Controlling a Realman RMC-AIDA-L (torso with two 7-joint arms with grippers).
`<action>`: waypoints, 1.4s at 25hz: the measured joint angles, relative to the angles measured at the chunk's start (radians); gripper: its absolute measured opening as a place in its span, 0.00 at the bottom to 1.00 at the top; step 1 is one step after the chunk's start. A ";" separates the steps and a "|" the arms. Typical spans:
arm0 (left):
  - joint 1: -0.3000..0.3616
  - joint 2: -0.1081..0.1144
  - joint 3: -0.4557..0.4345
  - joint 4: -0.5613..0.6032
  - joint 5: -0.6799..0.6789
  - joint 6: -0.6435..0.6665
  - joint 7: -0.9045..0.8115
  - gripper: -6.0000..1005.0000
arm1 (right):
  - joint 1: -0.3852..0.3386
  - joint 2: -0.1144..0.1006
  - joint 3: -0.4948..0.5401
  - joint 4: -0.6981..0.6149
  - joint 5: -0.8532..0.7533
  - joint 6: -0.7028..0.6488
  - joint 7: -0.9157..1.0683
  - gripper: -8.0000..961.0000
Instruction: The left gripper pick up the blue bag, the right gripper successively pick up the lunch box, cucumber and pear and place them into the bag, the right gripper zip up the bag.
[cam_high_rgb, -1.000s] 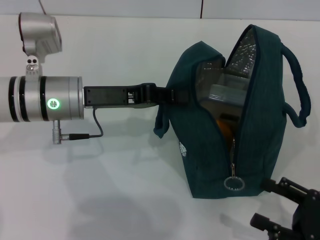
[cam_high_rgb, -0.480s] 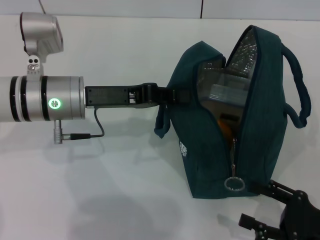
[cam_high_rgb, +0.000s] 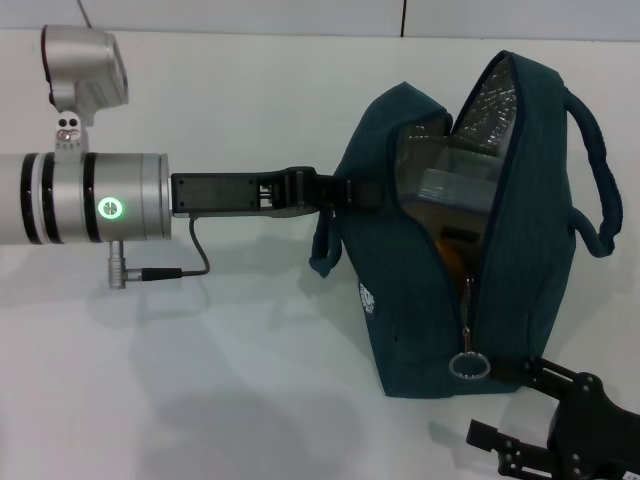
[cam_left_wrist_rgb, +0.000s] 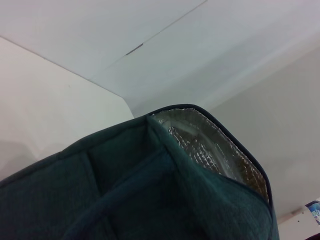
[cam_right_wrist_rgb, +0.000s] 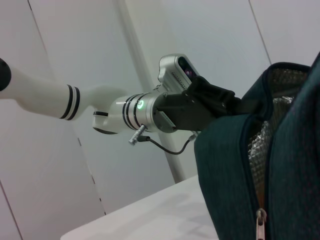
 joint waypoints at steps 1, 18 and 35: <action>0.000 0.000 0.000 0.000 0.000 0.000 0.000 0.18 | 0.002 0.001 0.000 0.000 0.000 0.004 0.000 0.80; -0.001 0.000 0.000 -0.009 0.000 0.002 0.000 0.18 | 0.024 0.004 -0.045 -0.009 0.009 0.006 0.010 0.79; 0.002 0.002 0.001 -0.011 -0.001 0.003 0.006 0.18 | 0.024 0.004 -0.041 -0.009 0.029 0.006 0.024 0.35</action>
